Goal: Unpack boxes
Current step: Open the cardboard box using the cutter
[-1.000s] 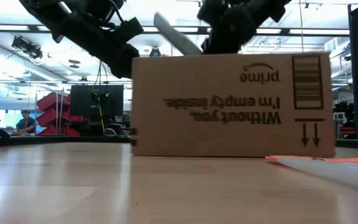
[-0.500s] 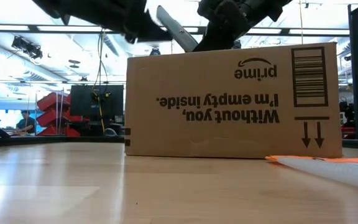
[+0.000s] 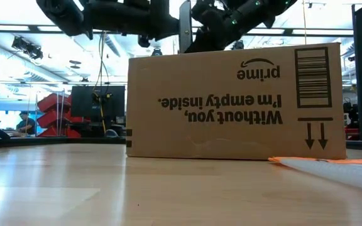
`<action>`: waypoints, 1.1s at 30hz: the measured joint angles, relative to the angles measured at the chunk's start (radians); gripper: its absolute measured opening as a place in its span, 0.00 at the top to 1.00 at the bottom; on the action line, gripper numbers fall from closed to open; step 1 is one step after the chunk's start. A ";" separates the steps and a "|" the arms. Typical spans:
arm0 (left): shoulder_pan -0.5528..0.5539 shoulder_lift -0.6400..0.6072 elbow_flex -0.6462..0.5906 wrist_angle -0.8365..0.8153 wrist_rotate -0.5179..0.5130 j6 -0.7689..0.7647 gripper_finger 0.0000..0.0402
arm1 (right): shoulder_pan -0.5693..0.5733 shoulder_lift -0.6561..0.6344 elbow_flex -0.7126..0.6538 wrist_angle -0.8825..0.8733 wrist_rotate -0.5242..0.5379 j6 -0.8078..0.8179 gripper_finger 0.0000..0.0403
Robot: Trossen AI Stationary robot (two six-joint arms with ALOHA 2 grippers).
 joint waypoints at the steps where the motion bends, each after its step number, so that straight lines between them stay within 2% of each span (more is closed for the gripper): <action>1: -0.003 -0.016 0.000 -0.022 -0.006 0.019 0.97 | 0.003 -0.004 0.000 0.003 0.009 0.016 0.89; 5: -0.020 -0.094 0.001 -0.218 -0.030 0.079 0.97 | 0.053 -0.018 -0.015 0.077 0.083 0.060 0.89; 20: -0.039 -0.123 0.001 -0.694 0.126 0.148 0.95 | 0.150 -0.013 -0.344 0.648 0.193 0.189 0.89; 24: 0.003 -0.148 0.002 -0.705 0.191 0.138 0.84 | 0.152 -0.014 -0.348 0.663 0.201 0.207 0.89; 29: 0.074 -0.163 0.056 -0.830 0.379 0.108 0.65 | 0.154 -0.014 -0.350 0.747 0.196 0.207 0.89; 33: 0.112 -0.140 0.058 -0.839 0.507 0.090 0.53 | 0.154 -0.014 -0.350 0.798 0.193 0.182 0.89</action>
